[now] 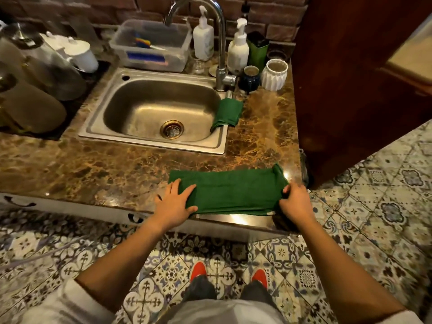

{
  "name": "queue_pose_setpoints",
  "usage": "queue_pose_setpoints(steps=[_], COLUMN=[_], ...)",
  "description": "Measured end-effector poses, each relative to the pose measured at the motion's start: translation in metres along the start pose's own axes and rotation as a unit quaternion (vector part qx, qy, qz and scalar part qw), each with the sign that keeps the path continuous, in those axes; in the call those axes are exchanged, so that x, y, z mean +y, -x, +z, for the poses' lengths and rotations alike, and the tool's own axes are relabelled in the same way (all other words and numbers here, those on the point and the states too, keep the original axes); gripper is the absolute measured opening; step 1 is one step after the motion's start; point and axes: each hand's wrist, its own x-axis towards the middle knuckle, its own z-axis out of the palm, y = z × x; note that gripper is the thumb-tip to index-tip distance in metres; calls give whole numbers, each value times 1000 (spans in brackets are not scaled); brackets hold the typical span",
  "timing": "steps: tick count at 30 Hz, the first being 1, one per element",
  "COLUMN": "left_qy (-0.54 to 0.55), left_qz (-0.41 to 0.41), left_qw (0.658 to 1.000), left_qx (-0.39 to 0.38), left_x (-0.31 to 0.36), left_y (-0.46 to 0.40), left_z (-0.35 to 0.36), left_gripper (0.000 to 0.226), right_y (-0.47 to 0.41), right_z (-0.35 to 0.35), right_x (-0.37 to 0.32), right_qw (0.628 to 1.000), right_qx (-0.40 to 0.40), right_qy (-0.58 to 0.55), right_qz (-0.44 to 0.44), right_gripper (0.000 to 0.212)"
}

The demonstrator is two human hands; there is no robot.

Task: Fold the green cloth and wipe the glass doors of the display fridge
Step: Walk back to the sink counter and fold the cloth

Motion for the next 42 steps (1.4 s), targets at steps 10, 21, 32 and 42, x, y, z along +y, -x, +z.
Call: queue_pose_setpoints(steps=[10,21,32,42], left_qy=[-4,-132,-145,-73], left_qz=[39,77,28,107], left_qw=[998,987,987,990], left_qx=[54,40,62,64], left_x=[-8,-11,-5,-22], left_y=[7,8,0,8], left_z=[-7,-3,-10,-28], left_gripper=[18,38,41,16], right_y=[-9,-3,21,16], right_z=[9,9,16,11], right_x=[-9,6,24,35], right_qw=[990,994,937,937], right_qx=[-14,-75,-134,-65], right_qy=[-97,70,251,233], right_qz=[106,-33,-201,-250], right_gripper=[45,69,85,18])
